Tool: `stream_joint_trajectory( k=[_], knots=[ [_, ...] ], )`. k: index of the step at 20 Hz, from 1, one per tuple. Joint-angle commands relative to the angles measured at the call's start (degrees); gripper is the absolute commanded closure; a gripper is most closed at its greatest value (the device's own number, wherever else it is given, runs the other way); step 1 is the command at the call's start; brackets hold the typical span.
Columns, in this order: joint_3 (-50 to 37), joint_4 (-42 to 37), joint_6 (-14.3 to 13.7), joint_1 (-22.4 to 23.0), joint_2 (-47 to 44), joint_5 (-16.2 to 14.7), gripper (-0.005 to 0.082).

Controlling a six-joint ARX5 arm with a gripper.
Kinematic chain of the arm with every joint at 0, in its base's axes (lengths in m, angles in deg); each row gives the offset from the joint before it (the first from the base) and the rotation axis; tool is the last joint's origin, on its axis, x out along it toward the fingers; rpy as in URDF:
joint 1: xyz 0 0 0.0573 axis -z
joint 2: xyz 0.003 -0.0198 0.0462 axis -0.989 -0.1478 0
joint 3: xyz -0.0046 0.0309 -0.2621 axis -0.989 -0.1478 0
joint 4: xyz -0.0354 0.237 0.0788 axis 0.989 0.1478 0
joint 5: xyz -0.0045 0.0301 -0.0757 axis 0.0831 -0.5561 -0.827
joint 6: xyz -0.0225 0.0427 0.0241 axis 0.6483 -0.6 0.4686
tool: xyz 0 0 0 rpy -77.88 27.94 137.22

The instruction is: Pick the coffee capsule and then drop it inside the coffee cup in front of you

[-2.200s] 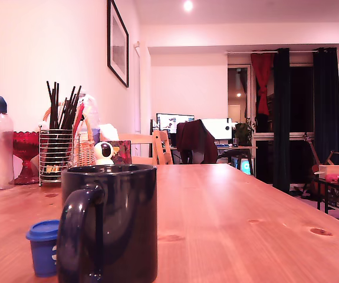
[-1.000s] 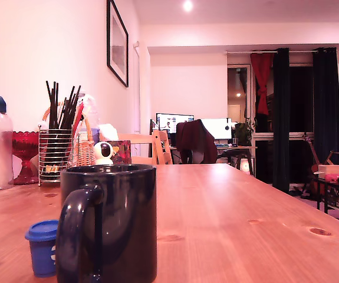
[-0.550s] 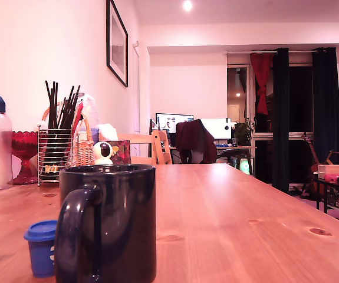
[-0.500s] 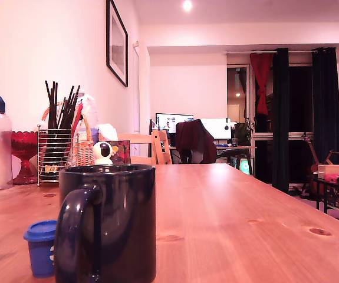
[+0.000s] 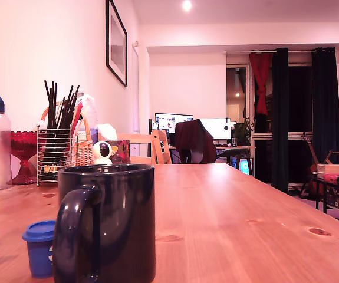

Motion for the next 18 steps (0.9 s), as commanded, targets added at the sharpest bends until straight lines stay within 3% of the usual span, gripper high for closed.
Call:
stream_joint_trajectory(
  k=[1,4,11,14,18],
  knots=[
    [-1.42,-1.73,0.68,0.87,-2.14,-0.02,0.0306],
    [-1.33,-3.26,2.12,2.67,-6.97,0.11,0.0306],
    [4.46,-0.66,4.22,6.49,-16.72,4.79,0.0306],
    [5.03,-1.07,4.22,7.63,-21.07,7.39,0.0306],
    [5.77,-2.58,3.56,9.18,-25.14,7.50,0.0306]
  ],
)
